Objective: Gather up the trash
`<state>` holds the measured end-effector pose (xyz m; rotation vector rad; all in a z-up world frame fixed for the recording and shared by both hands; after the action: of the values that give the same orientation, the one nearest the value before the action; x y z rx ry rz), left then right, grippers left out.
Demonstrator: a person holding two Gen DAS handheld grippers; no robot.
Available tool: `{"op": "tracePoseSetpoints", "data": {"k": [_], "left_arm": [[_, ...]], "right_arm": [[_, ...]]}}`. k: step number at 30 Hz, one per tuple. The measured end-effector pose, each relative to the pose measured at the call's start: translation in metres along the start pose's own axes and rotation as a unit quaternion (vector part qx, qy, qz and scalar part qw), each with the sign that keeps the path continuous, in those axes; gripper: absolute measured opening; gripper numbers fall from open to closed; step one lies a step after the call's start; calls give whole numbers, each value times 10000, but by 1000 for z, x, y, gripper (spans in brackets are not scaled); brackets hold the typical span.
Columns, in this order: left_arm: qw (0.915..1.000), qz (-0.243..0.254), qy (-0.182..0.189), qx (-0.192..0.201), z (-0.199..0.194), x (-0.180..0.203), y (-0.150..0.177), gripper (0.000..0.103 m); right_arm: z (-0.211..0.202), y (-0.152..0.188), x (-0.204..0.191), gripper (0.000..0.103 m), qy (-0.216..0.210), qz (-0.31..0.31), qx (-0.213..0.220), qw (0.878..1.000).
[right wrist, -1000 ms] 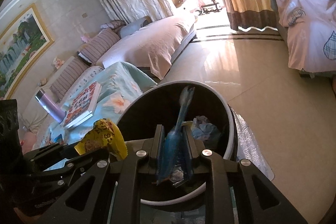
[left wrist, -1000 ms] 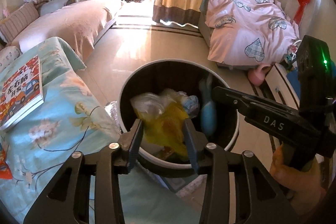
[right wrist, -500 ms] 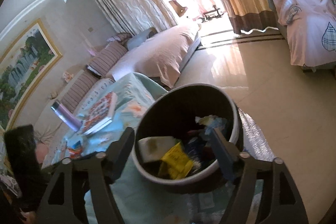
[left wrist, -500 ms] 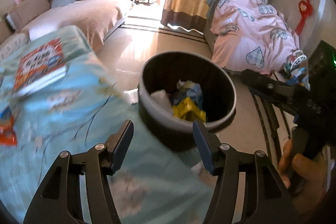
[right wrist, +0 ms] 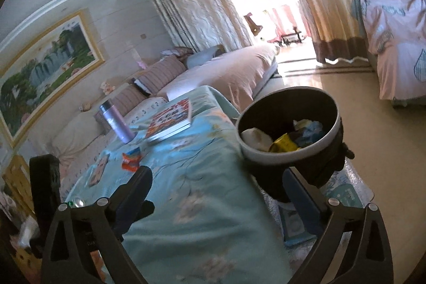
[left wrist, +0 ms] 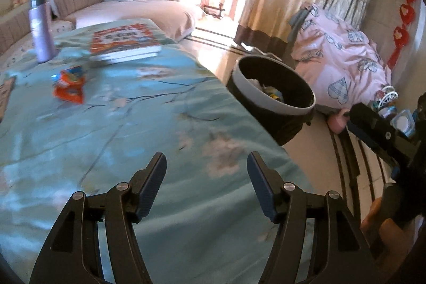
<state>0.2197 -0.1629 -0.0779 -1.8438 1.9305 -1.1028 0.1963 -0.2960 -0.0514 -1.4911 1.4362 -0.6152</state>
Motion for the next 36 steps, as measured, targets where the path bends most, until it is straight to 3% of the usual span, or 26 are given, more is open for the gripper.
{"op": "tracePoseSetpoints", "data": {"k": [5,7,9,11,13,17,26,36], "left_arm": [[9991,3,-3,430,-37,-10,-12,68],[9970,35,-1,769,-63,-12,-20,78],[9942,26,-27,1077,-83,-14,-28,96],[9898,27,-153,1414,-99,-19,-33,103],[9843,64,-329,1731,-110,-26,-35,103],[9758,146,-672,2077,-112,-40,-29,103],[9721,161,-1047,2094,-100,-61,-13,103],[9670,176,-1309,2178,-105,-69,-12,103]], "right_arm": [[-16,-5,-25,100,187,-308,156,9992],[-28,-18,-36,101,261,-496,311,9979],[-43,-32,-44,103,381,-687,538,9955],[-62,-48,-56,103,505,-911,920,9903],[-74,-55,-66,103,694,-1160,1198,9835],[-65,-41,-68,103,972,-1391,1216,9780],[-31,3,-61,103,964,-1254,898,9833],[-32,11,-55,103,961,-1144,762,9858]]}}
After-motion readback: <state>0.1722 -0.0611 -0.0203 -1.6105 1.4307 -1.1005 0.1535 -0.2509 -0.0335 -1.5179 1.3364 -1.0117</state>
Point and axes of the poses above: each gripper's, at about its wrist camera, not at the fingertips, and z roughly the way its jaws point, x to its right, y to its underside, the point moved 10 cm from there along z, roughly the way its jaws point, and after that the axes turned 10 degrees about -z, right-handed, at the moved point
